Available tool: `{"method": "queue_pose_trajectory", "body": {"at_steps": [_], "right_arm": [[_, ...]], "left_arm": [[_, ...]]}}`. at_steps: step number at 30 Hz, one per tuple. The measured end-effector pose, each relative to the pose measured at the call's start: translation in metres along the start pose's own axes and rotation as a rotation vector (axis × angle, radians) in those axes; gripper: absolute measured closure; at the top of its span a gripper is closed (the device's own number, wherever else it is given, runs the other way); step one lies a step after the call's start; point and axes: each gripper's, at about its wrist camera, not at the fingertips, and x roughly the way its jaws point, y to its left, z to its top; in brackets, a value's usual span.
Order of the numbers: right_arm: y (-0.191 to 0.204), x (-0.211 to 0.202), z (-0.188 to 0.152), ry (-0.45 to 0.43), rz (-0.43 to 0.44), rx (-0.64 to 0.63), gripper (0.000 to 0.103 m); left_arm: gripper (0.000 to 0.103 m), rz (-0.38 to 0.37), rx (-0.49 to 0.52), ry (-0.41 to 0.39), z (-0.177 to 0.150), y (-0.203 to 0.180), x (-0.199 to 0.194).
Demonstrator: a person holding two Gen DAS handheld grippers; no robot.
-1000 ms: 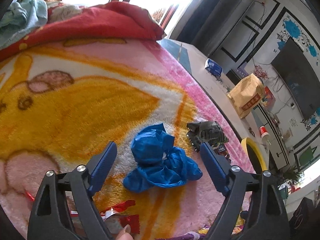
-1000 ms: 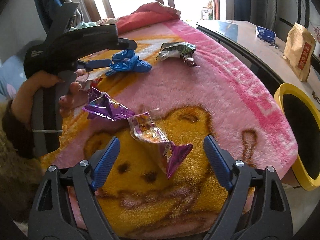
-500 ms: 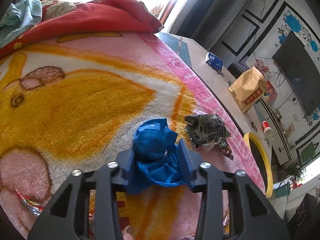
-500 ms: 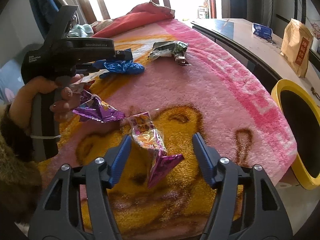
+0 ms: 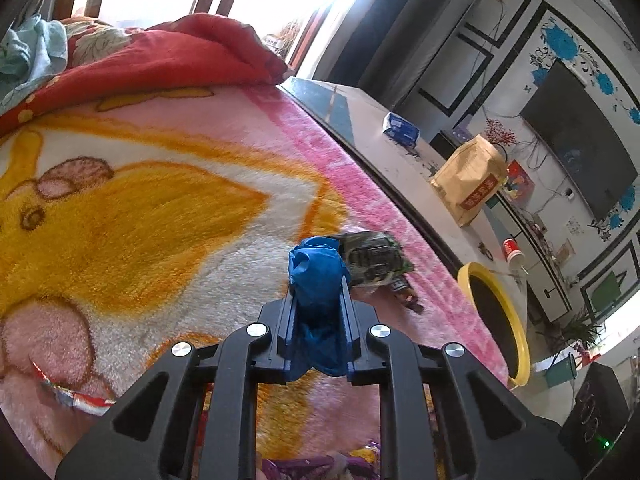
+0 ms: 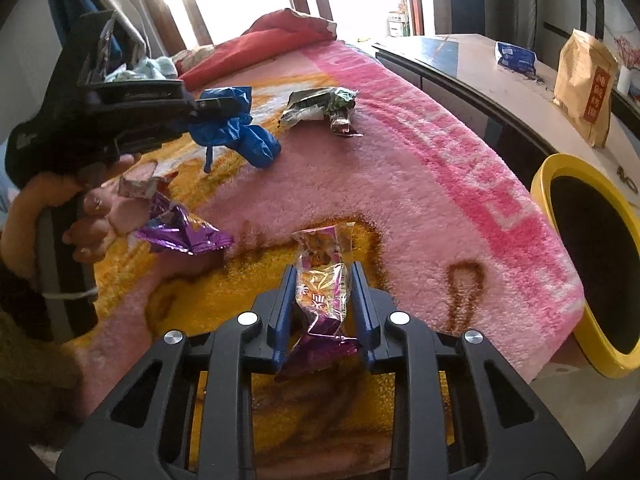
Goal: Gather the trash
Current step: 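Grasp the blue plastic bag with the left gripper while the right gripper grasps the purple wrapper, then carry the blue bag and purple wrapper over the bin with both grippers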
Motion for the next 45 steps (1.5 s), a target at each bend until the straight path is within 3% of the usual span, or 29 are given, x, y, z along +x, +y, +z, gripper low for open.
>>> {"method": "queue_pose_trajectory", "body": {"at_steps": [14,29,45], "right_arm": [[-0.006,-0.021,0.015,-0.075,0.012,0.017,0.083],[-0.055,-0.057,0.036,-0.186,-0.058,0.116,0.083],[-0.090,-0.078,0.043,-0.244,-0.113,0.184,0.083]], "left_arm": [[0.087,-0.055,0.045,-0.040,0.000,-0.027,-0.025],[0.087,-0.130,0.126,-0.033,-0.008,-0.074,-0.027],[0.087,-0.189,0.216,-0.002,-0.021,-0.117,-0.020]]}}
